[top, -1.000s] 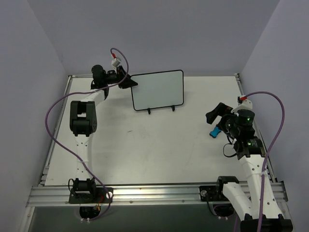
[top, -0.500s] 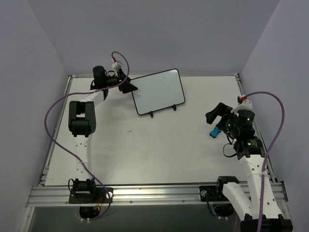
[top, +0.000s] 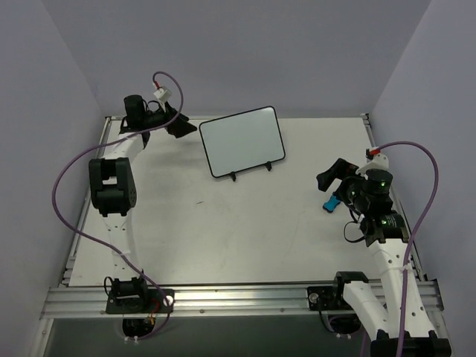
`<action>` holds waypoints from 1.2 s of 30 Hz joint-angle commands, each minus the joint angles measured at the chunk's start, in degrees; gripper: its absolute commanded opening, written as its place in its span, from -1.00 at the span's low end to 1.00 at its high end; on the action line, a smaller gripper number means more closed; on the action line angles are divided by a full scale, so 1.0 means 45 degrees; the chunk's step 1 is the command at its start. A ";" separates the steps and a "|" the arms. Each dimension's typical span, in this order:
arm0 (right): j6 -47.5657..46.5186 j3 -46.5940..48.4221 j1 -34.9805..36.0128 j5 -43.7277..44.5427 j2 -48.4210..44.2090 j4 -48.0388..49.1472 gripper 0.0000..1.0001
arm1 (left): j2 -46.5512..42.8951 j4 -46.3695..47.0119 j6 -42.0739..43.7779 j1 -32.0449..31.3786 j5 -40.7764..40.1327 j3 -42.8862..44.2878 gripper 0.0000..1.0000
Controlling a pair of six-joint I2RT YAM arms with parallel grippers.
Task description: Erase the whiteboard
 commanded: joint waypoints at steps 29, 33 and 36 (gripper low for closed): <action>-0.0105 0.3127 0.0379 0.3570 -0.0400 -0.1337 1.00 | -1.3628 -1.1165 -0.3999 -0.3443 -1.9640 -0.4610 0.88; -0.0417 0.3791 0.1083 0.4426 0.0106 -0.1865 1.00 | -1.6931 -1.1627 -0.3417 -0.3639 -2.0302 -0.7550 0.88; -0.1099 0.4398 0.2717 0.5832 0.0594 -0.2684 1.00 | -1.8612 -1.2565 -0.2694 -0.3679 -2.1158 -0.8396 0.88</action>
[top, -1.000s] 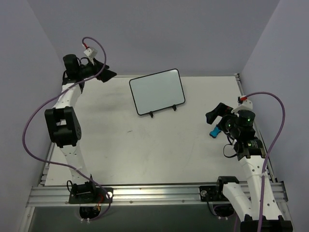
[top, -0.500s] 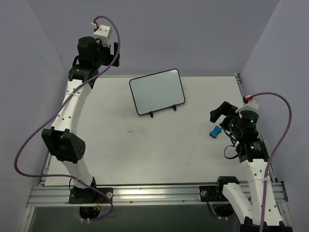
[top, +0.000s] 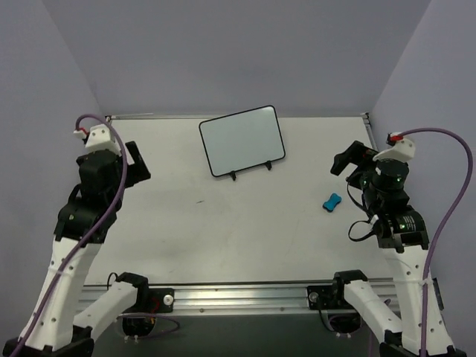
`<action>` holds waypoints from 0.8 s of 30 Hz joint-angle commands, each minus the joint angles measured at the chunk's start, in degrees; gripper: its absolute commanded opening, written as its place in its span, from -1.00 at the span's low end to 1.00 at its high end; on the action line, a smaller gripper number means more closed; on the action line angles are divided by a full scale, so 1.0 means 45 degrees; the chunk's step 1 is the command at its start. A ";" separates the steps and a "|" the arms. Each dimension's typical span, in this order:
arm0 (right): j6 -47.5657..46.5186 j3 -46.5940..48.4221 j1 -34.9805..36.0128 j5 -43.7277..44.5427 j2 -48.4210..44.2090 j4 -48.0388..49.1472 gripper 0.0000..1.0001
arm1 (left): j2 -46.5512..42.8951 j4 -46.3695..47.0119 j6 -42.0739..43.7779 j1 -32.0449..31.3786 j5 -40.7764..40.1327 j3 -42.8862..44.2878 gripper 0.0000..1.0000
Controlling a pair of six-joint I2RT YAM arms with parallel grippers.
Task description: Erase the whiteboard
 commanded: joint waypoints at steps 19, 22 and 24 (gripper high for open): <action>-0.1206 0.1895 0.3169 0.4639 -0.1766 -0.4043 1.00 | -0.6235 0.1043 0.1870 -0.0505 -0.1409 -0.4651 0.88; -0.1342 0.2051 0.3188 0.4912 -0.1922 -0.4278 1.00 | -0.6430 0.0867 0.1772 -0.0524 -0.1526 -0.4670 0.88; -0.1692 0.2032 0.3188 0.5009 -0.2136 -0.4279 1.00 | -0.6567 0.0847 0.1752 -0.0641 -0.1682 -0.4690 0.88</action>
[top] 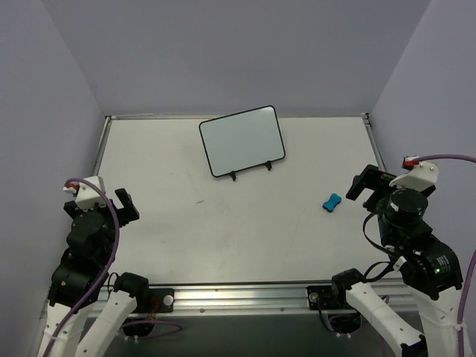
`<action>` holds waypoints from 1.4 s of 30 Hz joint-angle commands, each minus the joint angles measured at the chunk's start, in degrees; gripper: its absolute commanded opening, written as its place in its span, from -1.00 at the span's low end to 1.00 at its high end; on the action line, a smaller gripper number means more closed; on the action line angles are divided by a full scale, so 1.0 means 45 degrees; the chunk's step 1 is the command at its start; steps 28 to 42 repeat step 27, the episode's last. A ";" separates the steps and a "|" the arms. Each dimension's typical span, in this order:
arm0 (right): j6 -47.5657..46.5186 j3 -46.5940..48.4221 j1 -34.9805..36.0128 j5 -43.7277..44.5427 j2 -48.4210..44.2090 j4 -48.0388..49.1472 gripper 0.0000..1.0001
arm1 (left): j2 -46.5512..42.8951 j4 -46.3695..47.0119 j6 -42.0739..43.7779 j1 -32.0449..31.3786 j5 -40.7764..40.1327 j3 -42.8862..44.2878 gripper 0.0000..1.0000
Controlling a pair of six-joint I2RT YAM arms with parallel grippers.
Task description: Erase the whiteboard
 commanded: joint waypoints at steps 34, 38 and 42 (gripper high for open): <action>-0.0988 -0.1118 0.0045 0.0455 0.0054 0.1004 1.00 | -0.0507 0.0898 0.0487 -0.0219 0.0747 -0.0403 0.88; -0.0988 -0.1118 0.0045 0.0455 0.0054 0.1004 1.00 | -0.0507 0.0898 0.0487 -0.0219 0.0747 -0.0403 0.88; -0.0988 -0.1118 0.0045 0.0455 0.0054 0.1004 1.00 | -0.0507 0.0898 0.0487 -0.0219 0.0747 -0.0403 0.88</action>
